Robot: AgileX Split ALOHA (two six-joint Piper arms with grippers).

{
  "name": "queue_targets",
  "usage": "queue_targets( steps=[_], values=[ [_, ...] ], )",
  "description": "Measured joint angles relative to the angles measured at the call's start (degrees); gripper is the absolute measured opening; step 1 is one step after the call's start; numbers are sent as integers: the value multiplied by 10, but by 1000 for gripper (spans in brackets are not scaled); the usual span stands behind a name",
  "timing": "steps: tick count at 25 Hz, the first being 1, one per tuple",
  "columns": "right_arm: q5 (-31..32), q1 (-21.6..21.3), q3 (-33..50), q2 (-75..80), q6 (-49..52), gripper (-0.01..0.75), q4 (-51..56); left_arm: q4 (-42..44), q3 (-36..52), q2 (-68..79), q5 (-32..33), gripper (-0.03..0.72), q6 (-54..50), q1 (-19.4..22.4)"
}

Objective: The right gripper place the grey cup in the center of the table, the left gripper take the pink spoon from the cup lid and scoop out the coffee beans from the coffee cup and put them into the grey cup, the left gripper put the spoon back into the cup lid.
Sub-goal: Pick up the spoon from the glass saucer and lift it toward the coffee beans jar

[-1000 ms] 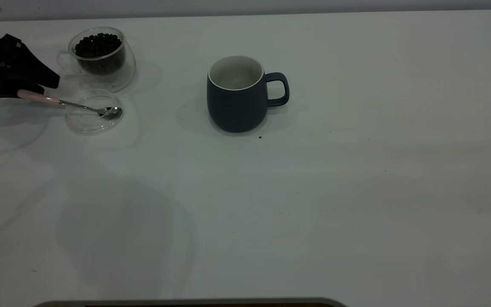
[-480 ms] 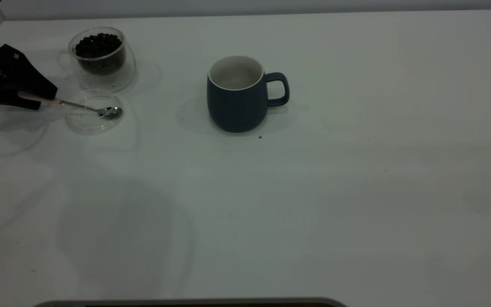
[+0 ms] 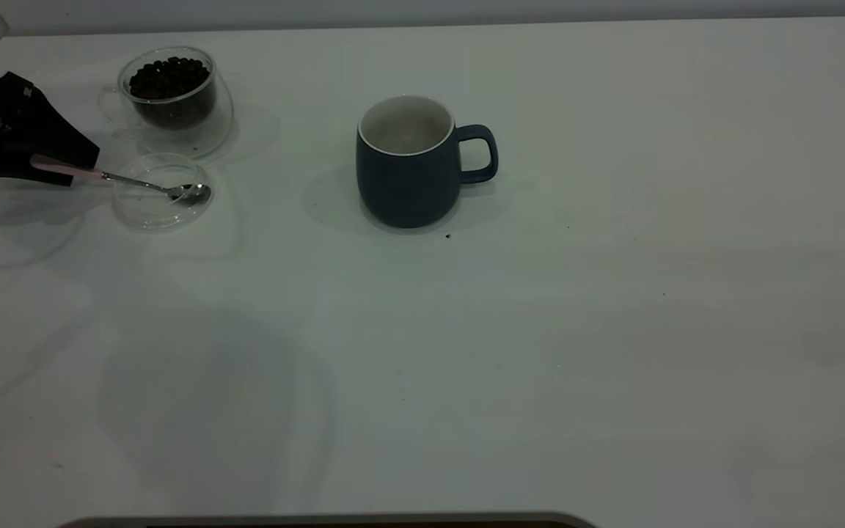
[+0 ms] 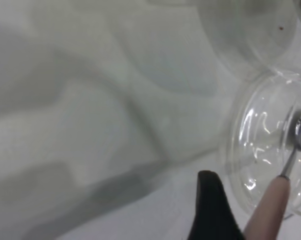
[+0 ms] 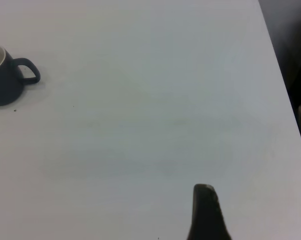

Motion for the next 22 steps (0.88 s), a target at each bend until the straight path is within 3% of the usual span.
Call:
queue_targets(
  steps=[5,15,22],
  values=[
    [0,0,0,0,0,545,0,1,0,0,9,474,0,0],
    [0,0,0,0,0,545,0,2,0,0,21,434,0,0],
    [0,0,0,0,0,545,0,-3,0,0,45,237,0,0]
  ],
)
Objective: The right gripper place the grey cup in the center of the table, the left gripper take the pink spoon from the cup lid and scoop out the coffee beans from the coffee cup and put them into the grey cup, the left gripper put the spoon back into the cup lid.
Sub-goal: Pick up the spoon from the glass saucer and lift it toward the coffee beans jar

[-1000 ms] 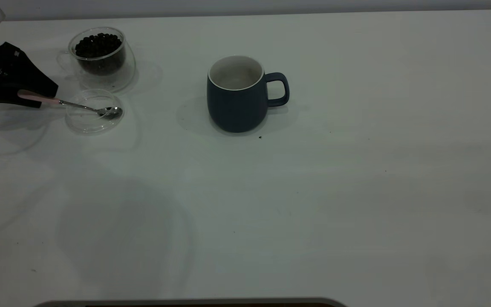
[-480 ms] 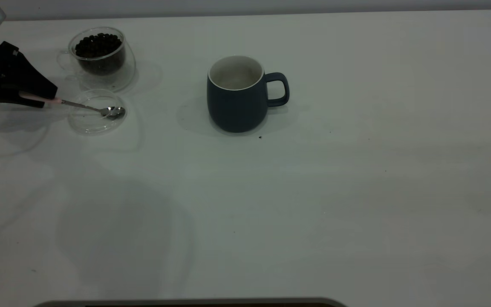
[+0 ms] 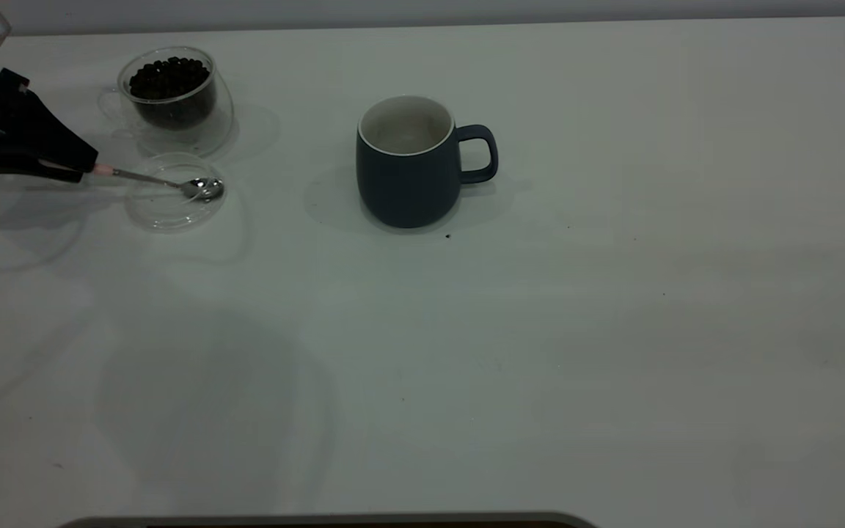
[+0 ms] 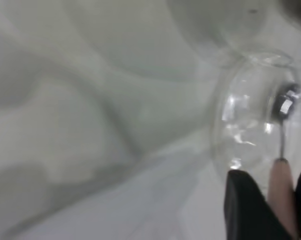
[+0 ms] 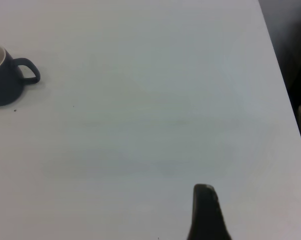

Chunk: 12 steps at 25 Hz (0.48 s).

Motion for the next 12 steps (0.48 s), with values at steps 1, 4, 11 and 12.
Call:
queue_targets(
  steps=[1,4,11,12],
  values=[
    [0,0,0,0,0,545,0,-4,0,0,11,204,0,0],
    [0,0,0,0,0,545,0,-10,-1,-1,45,130,0,0],
    [0,0,0,0,0,545,0,11,-1,-13,83,130,0,0],
    [0,0,0,0,0,545,0,16,-2,-17,89,130,0,0]
  ],
)
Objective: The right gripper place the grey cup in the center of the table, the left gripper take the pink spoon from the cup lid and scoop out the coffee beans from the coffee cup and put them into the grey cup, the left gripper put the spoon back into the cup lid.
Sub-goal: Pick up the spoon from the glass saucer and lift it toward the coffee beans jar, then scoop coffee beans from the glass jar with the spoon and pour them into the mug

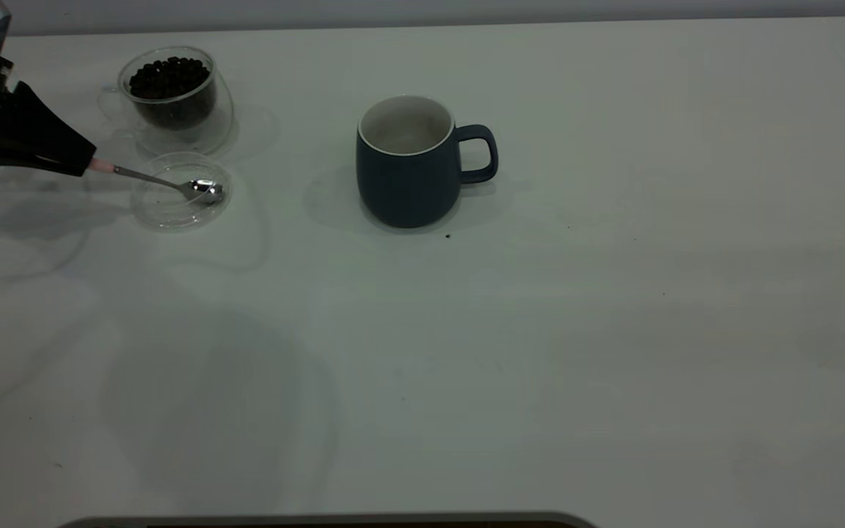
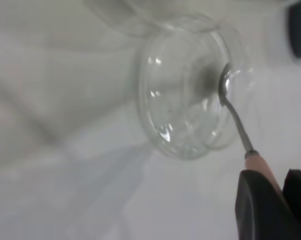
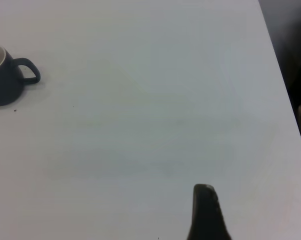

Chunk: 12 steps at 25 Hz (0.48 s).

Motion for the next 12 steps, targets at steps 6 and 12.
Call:
queue_targets(
  steps=[6,12],
  values=[
    [0,0,0,0,0,545,0,9,-23,-46,22,130,-16,1],
    [0,0,0,0,0,545,0,-4,-56,-100,25,130,-74,1]
  ],
)
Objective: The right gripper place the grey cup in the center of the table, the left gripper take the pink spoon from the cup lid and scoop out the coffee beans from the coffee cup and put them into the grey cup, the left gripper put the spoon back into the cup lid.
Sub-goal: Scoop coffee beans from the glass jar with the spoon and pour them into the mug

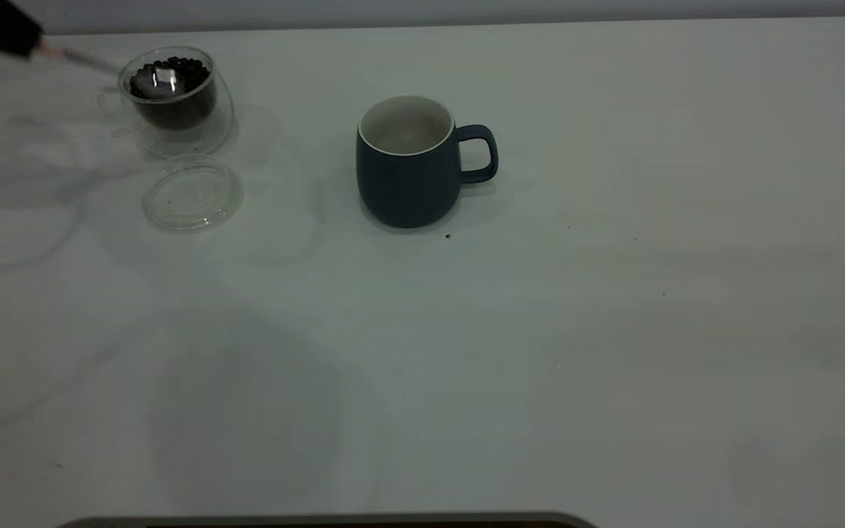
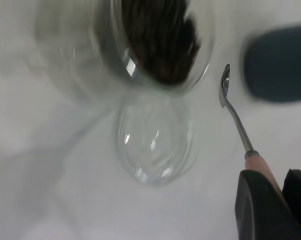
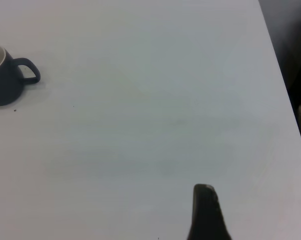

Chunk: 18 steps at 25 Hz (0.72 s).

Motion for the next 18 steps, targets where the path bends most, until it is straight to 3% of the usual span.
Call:
queue_targets(
  steps=[5,18],
  values=[
    [0,0,0,0,0,545,0,-66,-43,-38,0,130,-26,0],
    [0,0,0,0,0,545,0,-58,-61,40,-12,130,-71,0]
  ],
)
